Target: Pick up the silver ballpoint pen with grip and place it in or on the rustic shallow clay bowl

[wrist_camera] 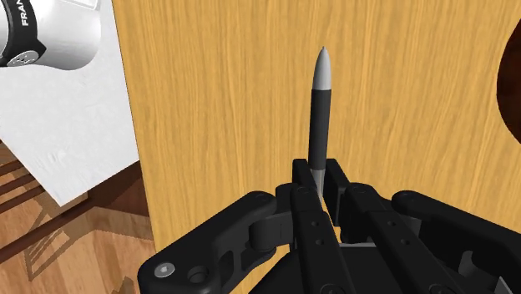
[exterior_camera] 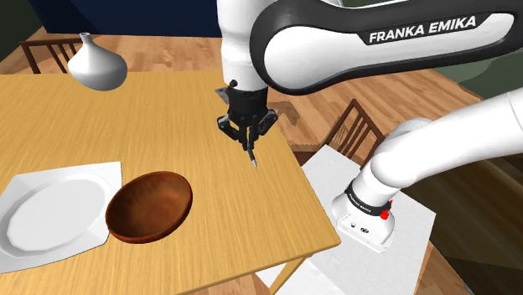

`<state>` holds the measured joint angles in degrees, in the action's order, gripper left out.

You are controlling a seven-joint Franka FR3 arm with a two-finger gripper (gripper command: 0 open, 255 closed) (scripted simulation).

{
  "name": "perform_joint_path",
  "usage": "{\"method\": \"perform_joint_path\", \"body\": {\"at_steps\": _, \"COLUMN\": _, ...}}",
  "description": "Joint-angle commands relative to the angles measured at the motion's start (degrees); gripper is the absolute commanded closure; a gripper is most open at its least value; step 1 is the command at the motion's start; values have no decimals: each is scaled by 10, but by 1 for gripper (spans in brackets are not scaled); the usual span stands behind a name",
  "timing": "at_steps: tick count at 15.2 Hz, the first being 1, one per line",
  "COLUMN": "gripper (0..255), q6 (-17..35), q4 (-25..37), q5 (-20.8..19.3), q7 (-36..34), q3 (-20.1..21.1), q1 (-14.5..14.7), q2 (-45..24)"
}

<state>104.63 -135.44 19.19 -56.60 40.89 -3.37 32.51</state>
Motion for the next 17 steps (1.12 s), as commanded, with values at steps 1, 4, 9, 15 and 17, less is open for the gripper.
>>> {"method": "perform_joint_path", "body": {"at_steps": 1, "gripper": 255, "q6": -16, "q4": 12, "q5": -2, "q7": 0, "q3": -5, "q1": 0, "q2": 3}}
{"method": "perform_joint_path", "body": {"at_steps": 4, "gripper": 255, "q6": -22, "q4": 38, "q5": -6, "q7": -16, "q3": 8, "q1": -6, "q2": -14}}
{"method": "perform_joint_path", "body": {"at_steps": 9, "gripper": 255, "q6": -9, "q4": 136, "q5": -45, "q7": -103, "q3": 100, "q1": -44, "q2": -121}}
{"method": "perform_joint_path", "body": {"at_steps": 15, "gripper": 255, "q6": -11, "q4": 276, "q5": -202, "q7": -273, "q3": 243, "q1": -85, "q2": -331}}
{"method": "perform_joint_path", "body": {"at_steps": 17, "gripper": 255, "q6": -31, "q4": 333, "q5": -291, "q7": -348, "q3": 258, "q1": -46, "q2": -431}}
